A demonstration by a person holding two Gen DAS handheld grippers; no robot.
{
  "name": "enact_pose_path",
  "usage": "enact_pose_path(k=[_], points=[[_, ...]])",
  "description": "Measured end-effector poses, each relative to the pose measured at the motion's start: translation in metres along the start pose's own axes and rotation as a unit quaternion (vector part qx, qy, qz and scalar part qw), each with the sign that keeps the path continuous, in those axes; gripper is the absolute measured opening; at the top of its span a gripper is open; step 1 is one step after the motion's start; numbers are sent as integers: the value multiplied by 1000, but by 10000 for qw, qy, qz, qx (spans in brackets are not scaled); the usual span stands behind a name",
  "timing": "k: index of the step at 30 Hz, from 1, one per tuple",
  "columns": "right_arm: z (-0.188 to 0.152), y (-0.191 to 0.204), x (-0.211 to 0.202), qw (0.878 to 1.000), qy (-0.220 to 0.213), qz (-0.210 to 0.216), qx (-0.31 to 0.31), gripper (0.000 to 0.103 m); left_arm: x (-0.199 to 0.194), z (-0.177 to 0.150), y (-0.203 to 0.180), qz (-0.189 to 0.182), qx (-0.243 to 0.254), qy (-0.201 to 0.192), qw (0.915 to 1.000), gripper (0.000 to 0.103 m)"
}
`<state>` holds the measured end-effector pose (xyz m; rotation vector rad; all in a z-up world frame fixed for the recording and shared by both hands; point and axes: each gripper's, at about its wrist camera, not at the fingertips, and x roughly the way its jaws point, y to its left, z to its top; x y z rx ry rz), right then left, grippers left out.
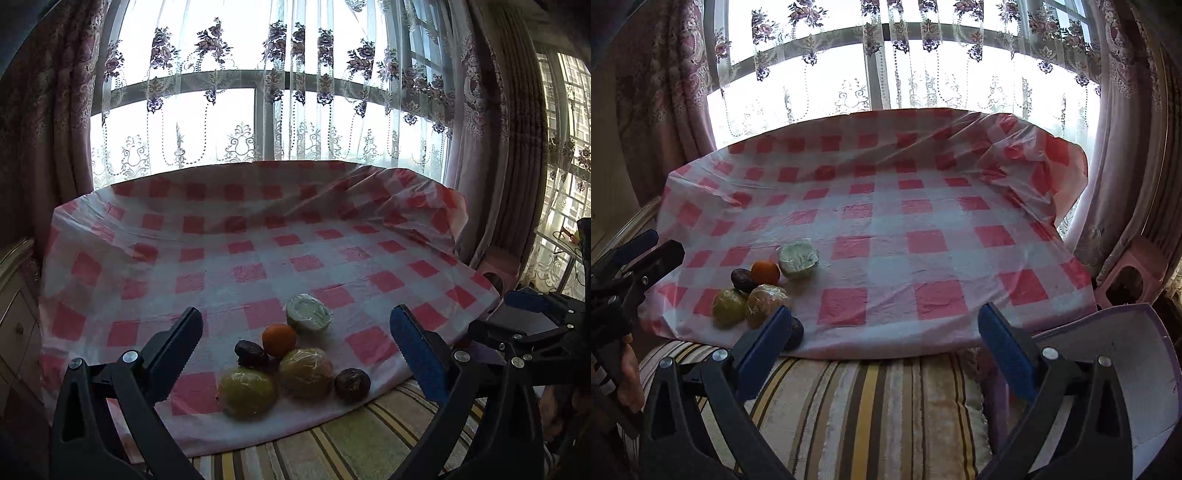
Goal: Organize fruits
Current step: 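Move both open tools back over the remaining fruits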
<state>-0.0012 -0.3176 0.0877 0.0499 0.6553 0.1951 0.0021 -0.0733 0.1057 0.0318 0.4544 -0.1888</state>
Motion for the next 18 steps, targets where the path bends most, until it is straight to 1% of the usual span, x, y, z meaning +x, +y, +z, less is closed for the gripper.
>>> enact_pose_path(k=[2,4,8,10,13,14,15,17,18], points=[[-2,5,8,9998,172,65,-11,101,-1,-6,11,97,0,82,9999,98],[-6,9,17,9992,340,216,6,101,-3,-12,21,160,-7,149,9998,98],[-14,21,35,9978,590,293,-101,101,-2,-22,37,218,-68,346,9991,98],[-18,29,42,9968,674,388,-183,101,3,-27,42,325,-75,552,9979,98],[-20,42,54,9948,836,432,-378,101,13,-33,51,262,-235,845,9958,98],[-20,46,56,9941,889,454,-419,101,18,-35,53,328,-237,971,9944,96],[-20,49,60,9933,945,486,-453,101,22,-38,55,353,-227,1085,9932,93],[-19,54,67,9920,1040,505,-503,101,31,-43,58,387,-284,1325,9900,91],[-19,57,71,9914,1098,476,-532,101,35,-46,59,339,-322,1426,9887,91]])
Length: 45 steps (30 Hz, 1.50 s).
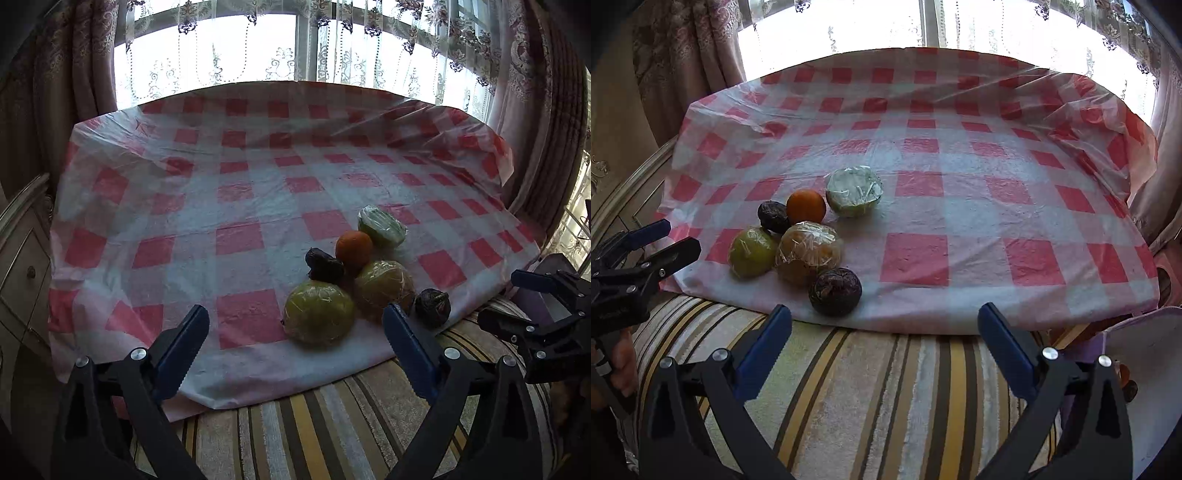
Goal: Organize fruits
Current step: 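Move both open tools back over the remaining fruits, then grasp the wrapped yellow-green pomelo with the left tool while the right tool grasps a dark fruit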
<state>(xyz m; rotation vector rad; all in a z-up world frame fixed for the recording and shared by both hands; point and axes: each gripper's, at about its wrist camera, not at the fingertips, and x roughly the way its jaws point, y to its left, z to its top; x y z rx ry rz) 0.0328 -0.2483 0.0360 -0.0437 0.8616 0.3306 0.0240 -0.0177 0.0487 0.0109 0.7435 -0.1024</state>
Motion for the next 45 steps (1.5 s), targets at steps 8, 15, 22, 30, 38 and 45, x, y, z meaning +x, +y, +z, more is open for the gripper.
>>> enact_pose_path(k=[8,15,22,30,38,45], points=[[7,13,25,9994,285,13,-218,101,33,-1,2,-253,33,683,9973,92],[11,24,39,9980,406,-103,-470,95,55,5,-1,-163,189,1002,9947,92],[14,27,50,9974,494,-82,-523,88,70,9,-6,-70,425,1129,9927,91],[14,33,59,9962,582,-84,-641,75,84,9,-11,-15,660,1279,9896,84],[13,34,62,9959,610,-21,-666,64,85,10,-15,-194,728,1253,9893,72],[10,40,59,9953,544,82,-797,47,82,9,-17,-287,737,1231,9892,61]])
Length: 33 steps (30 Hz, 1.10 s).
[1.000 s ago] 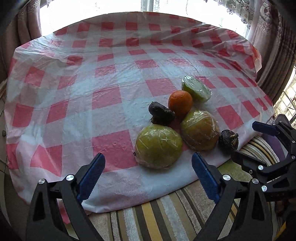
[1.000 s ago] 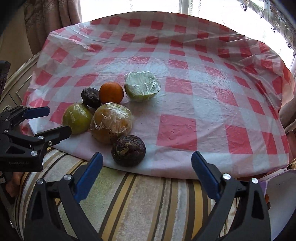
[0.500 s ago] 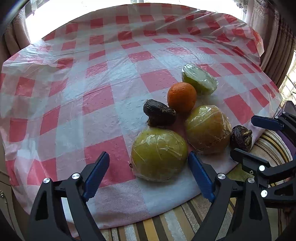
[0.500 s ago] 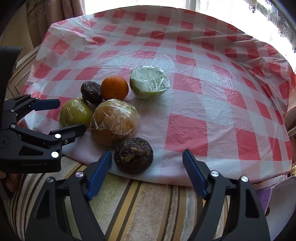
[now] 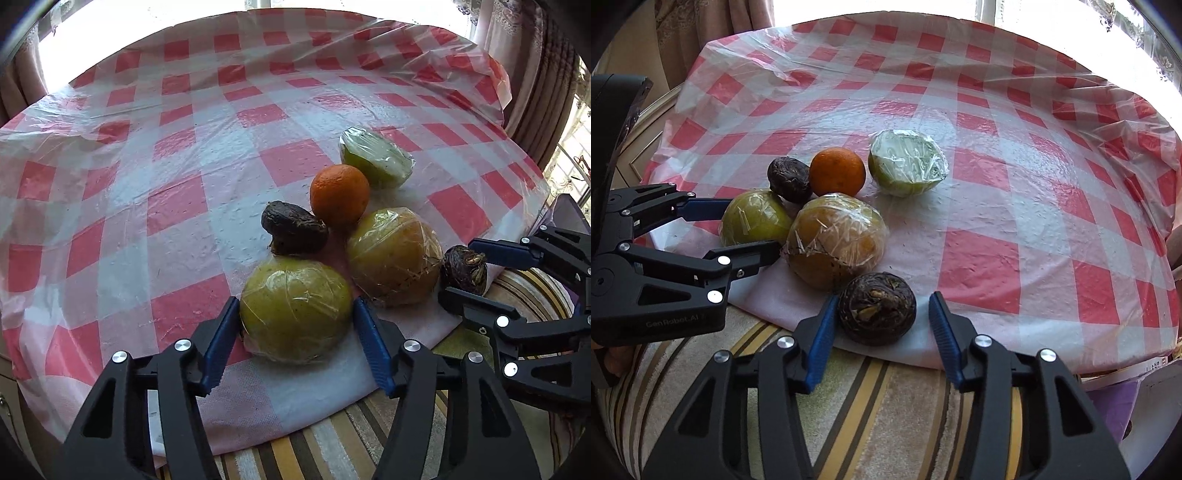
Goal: Organize fruits
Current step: 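Grasp the wrapped yellow-green pomelo with the left tool while the right tool grasps a dark fruit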
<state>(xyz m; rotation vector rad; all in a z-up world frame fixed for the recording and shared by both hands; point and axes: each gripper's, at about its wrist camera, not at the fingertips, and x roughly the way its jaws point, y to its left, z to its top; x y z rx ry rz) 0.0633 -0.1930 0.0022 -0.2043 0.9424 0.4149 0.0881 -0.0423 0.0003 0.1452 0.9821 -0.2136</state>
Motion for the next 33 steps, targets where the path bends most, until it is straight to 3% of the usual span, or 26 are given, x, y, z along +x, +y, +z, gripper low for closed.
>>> enact_pose_path(k=[2,33], points=[[-1,1,-1,10000,-24,28,-23,42,-1,-1,1,-5,-30,-2,10000,61],[-9,-18,-28,9979,-444,247,411,41,-33,-13,1,-33,-356,-265,9990,60]])
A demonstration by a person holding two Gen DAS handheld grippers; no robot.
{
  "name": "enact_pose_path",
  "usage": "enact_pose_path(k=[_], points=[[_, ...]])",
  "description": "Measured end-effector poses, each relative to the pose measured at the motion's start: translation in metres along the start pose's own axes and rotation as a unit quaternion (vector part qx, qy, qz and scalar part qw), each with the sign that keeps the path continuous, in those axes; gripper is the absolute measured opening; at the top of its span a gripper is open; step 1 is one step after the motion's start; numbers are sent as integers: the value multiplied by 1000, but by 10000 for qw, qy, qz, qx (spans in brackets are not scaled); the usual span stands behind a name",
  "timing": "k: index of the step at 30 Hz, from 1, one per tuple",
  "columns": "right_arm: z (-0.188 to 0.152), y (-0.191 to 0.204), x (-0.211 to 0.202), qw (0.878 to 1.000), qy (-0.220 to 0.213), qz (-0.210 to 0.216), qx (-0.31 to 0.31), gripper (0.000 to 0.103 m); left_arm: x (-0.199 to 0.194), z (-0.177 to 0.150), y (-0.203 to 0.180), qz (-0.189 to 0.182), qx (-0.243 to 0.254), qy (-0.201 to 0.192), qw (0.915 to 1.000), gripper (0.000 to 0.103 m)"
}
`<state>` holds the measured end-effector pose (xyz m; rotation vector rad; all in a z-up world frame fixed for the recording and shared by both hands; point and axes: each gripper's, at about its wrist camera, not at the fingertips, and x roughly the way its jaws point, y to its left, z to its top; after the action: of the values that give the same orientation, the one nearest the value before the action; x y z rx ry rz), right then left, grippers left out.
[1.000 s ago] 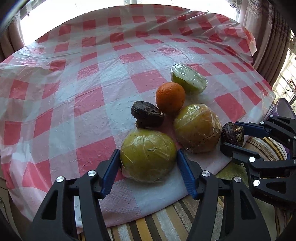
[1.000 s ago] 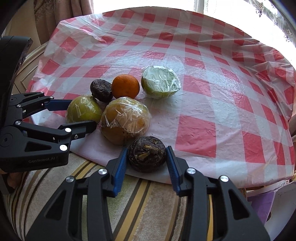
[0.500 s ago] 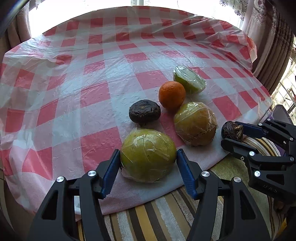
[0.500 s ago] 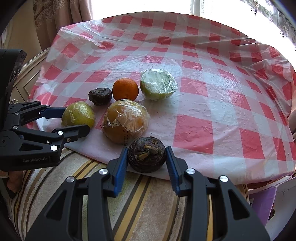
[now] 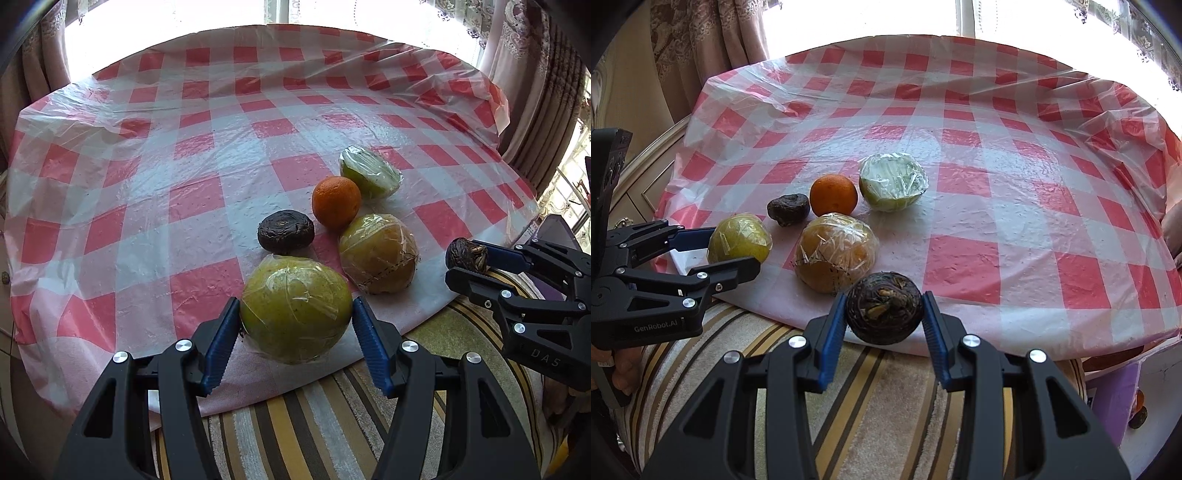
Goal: Organize fruits
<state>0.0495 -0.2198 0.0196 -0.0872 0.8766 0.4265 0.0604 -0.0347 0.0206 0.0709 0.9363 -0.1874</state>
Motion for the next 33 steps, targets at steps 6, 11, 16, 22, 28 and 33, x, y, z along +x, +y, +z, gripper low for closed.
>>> enact_pose_path(k=[6,11,16,22,28,33], points=[[0,-8,-8,9999,-64,24,130,41,-7,2,-9,-44,74,-68,9999,60],[-2,-15,-15,9997,-121,-1,215,41,-11,5,-19,-90,164,-122,9997,60],[-5,-23,-21,9994,-153,-40,304,41,-15,8,-30,-135,264,-160,9994,60],[-11,-37,-32,9987,-215,-97,449,41,-17,13,-45,-202,422,-181,9987,60],[-19,-60,-46,9971,-296,-191,670,41,-18,18,-64,-269,620,-198,9975,60],[-26,-85,-62,9945,-411,-317,912,41,-18,24,-86,-354,838,-204,9956,60]])
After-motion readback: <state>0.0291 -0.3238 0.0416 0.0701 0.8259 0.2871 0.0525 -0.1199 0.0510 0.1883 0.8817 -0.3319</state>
